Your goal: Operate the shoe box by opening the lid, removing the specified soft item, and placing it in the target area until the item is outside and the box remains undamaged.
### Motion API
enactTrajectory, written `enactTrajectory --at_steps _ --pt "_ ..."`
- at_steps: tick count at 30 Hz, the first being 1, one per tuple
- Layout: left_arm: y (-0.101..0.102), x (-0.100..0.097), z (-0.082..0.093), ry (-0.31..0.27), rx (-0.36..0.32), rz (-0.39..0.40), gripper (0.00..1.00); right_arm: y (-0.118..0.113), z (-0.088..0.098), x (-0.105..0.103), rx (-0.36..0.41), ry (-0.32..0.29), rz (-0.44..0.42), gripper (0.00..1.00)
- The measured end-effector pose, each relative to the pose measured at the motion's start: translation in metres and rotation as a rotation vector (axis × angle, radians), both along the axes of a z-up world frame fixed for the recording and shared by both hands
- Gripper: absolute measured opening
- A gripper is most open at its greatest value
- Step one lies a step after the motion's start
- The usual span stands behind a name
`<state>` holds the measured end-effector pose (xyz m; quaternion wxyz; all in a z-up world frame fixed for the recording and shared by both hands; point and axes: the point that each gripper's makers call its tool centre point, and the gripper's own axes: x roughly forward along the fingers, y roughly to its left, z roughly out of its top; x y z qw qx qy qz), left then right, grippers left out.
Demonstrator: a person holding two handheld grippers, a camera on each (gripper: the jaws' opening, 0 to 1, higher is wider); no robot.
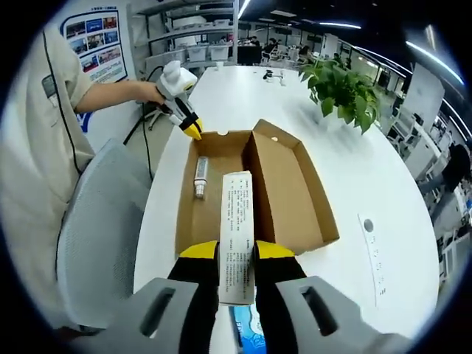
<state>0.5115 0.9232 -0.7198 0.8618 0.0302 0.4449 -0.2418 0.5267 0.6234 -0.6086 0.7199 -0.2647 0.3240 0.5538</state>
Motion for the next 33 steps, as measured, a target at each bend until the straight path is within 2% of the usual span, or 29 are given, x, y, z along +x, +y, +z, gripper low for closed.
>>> enactTrajectory --at_steps 14,24,33 --pt "0.0 0.0 0.0 0.003 -0.003 -0.003 0.05 -0.043 0.008 0.011 -0.043 -0.035 -0.029 0.15" --pt "0.0 0.0 0.0 0.005 0.0 -0.005 0.05 -0.085 0.002 0.021 -0.107 -0.056 -0.054 0.15" --pt "-0.001 0.0 0.0 0.008 0.003 -0.009 0.05 -0.114 -0.001 0.029 -0.145 -0.09 -0.056 0.15"
